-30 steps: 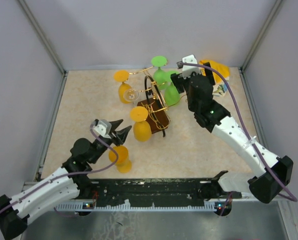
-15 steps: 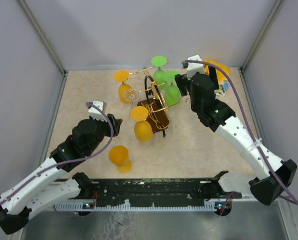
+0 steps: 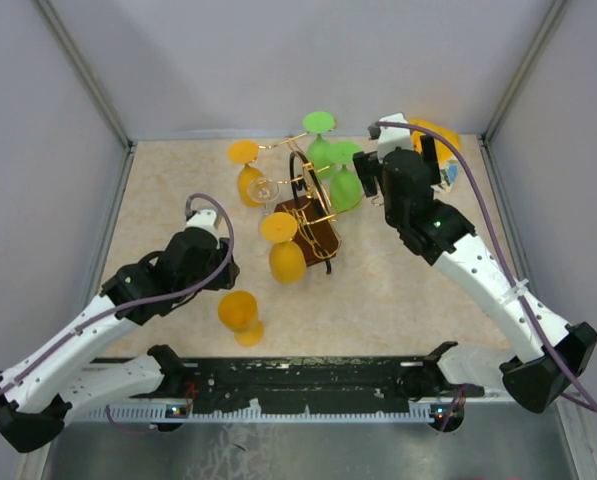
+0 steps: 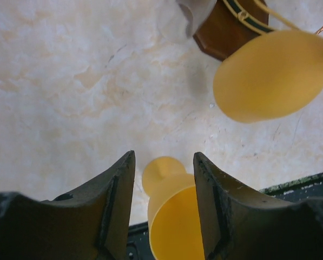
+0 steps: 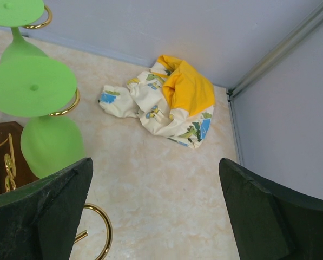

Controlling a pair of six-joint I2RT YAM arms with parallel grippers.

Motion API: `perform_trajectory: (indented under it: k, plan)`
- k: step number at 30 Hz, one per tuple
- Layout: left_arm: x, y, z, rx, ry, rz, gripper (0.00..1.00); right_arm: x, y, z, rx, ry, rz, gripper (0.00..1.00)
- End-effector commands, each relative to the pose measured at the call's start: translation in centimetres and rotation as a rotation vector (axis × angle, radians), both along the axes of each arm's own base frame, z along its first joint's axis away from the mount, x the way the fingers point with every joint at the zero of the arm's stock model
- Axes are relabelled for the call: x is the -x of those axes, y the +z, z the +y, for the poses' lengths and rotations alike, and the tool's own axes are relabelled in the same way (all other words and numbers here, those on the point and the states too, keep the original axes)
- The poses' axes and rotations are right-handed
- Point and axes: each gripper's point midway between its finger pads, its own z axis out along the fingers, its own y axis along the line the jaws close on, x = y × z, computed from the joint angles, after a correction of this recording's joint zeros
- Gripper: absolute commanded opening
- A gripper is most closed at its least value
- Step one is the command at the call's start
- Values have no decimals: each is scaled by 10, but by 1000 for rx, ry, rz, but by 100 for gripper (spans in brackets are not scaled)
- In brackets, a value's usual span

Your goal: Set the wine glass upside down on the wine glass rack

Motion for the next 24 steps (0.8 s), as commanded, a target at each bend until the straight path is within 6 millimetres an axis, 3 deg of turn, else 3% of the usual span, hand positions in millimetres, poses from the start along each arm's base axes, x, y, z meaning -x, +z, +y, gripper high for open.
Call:
perform_trajectory:
  k: [1, 5, 12, 24]
  plan:
    - [28, 2, 11, 1, -1, 117, 52, 7, 36, -9, -66, -19, -80, 99]
    - [44, -2, 13, 3, -21, 185, 49, 7, 34, -9, -70, -20, -77, 99]
    - [63, -26, 14, -42, -64, 310, 48, 6, 34, -9, -70, -27, -68, 99]
    - [66, -52, 12, -89, -68, 377, 42, 9, 38, -12, -69, -30, -78, 99]
